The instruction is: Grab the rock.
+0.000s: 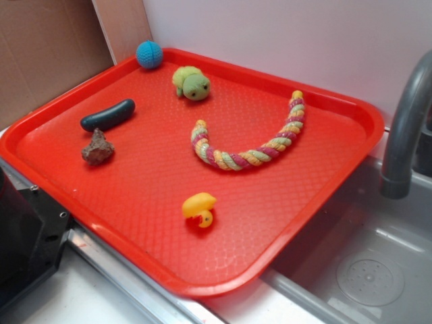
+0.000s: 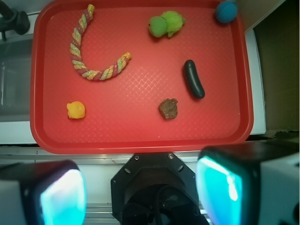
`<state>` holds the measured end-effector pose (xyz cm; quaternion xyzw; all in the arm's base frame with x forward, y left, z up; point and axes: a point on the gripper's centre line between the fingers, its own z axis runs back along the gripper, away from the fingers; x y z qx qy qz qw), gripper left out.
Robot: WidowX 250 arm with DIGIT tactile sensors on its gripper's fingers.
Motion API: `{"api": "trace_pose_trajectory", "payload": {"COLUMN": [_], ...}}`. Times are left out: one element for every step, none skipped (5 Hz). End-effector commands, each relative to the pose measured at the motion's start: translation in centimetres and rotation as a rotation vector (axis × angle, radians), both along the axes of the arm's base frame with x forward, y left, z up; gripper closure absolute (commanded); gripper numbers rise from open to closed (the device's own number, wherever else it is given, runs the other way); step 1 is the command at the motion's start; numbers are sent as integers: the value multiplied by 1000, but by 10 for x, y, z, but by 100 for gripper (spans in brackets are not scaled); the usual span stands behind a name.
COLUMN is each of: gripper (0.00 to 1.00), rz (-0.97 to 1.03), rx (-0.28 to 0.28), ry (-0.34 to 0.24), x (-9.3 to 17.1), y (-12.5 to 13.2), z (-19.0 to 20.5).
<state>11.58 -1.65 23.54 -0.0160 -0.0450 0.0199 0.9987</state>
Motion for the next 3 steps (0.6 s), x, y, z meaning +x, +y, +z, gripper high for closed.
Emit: {"api": "trace_pose_trajectory", "payload": {"gripper": [0, 0, 0], "rz": [0, 23, 39], "rx": [0, 25, 31], "ry": [0, 15, 52], "x": [0, 21, 53], "y": [0, 0, -1], "z": [0, -1, -4]}}
